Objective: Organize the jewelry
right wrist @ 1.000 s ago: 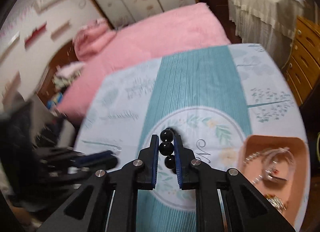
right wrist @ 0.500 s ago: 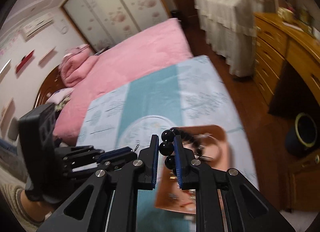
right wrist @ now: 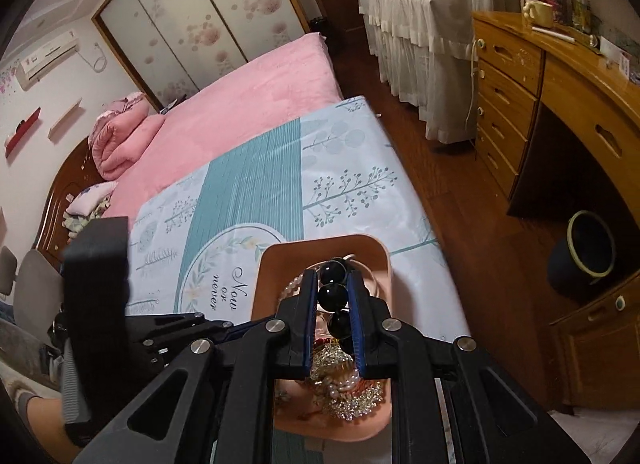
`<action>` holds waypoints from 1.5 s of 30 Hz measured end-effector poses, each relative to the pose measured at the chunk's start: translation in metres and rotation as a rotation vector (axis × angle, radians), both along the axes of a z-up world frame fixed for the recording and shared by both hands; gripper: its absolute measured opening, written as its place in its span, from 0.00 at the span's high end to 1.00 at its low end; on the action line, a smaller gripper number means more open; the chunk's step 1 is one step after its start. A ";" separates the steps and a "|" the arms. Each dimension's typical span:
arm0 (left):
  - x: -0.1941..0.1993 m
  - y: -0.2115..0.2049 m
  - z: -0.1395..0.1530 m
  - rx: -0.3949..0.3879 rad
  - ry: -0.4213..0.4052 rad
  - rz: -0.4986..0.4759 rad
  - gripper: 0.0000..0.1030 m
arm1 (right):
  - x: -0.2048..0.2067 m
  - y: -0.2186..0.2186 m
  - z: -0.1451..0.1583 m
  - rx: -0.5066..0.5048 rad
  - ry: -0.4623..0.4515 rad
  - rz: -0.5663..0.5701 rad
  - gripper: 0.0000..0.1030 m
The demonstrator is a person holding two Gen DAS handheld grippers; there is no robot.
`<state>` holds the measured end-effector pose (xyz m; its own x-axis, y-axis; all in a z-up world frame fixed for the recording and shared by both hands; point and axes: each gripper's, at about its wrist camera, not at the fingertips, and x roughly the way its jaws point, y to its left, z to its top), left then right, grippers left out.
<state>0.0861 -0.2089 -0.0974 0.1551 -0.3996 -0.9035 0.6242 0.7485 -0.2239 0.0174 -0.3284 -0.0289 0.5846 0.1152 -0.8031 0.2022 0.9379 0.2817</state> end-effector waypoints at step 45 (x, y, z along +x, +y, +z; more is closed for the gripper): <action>-0.087 0.150 0.076 0.221 -0.075 0.532 0.52 | -0.058 0.110 0.013 -0.045 0.221 0.214 0.49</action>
